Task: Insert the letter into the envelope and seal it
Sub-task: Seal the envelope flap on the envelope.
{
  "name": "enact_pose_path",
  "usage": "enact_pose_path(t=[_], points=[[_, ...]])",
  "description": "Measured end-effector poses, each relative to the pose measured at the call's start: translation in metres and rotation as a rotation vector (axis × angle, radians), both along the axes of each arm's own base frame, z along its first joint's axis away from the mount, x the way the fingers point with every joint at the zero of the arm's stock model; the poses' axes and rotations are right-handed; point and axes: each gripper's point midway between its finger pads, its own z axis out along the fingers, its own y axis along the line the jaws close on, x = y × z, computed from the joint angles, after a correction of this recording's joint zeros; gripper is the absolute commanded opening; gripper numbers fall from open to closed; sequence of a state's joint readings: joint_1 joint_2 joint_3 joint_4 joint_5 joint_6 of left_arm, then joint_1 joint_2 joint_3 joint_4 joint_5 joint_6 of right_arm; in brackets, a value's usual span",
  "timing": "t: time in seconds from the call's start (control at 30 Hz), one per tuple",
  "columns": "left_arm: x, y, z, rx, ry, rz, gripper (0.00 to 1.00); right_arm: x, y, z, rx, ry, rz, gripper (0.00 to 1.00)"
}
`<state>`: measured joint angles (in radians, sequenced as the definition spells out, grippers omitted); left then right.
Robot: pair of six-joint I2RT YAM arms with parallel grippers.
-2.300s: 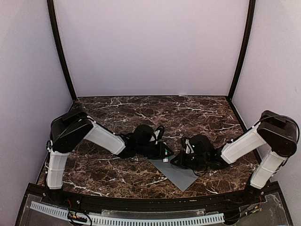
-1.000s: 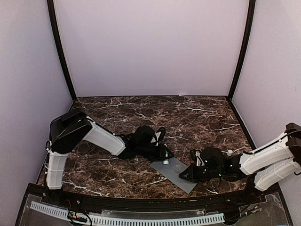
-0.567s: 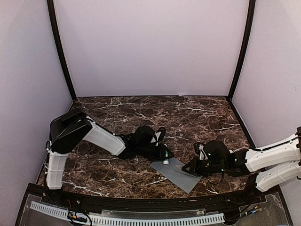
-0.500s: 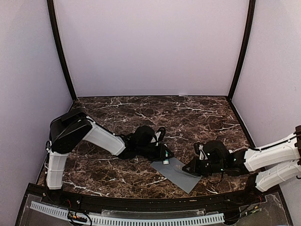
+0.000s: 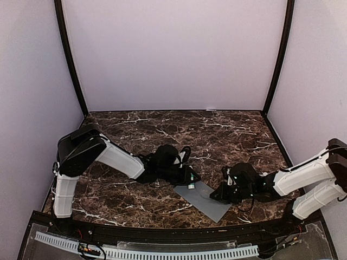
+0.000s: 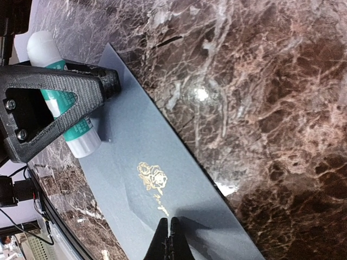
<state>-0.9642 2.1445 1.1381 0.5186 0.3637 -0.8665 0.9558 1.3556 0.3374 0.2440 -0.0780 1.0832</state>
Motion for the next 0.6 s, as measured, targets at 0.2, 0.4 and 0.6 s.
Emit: enact_pose_path(t=[0.2,0.4,0.6], points=[[0.0,0.0,0.0,0.0,0.0,0.0,0.0,0.002,0.012,0.0,0.036,-0.001,0.021,0.0],[0.001,0.0,0.0,0.0,-0.001,0.002,0.0,0.005,0.021,0.0,0.052,0.004,0.035,0.0],[0.001,0.0,0.0,0.001,-0.002,0.003,0.0,0.008,0.029,0.0,0.057,0.008,0.047,0.0]])
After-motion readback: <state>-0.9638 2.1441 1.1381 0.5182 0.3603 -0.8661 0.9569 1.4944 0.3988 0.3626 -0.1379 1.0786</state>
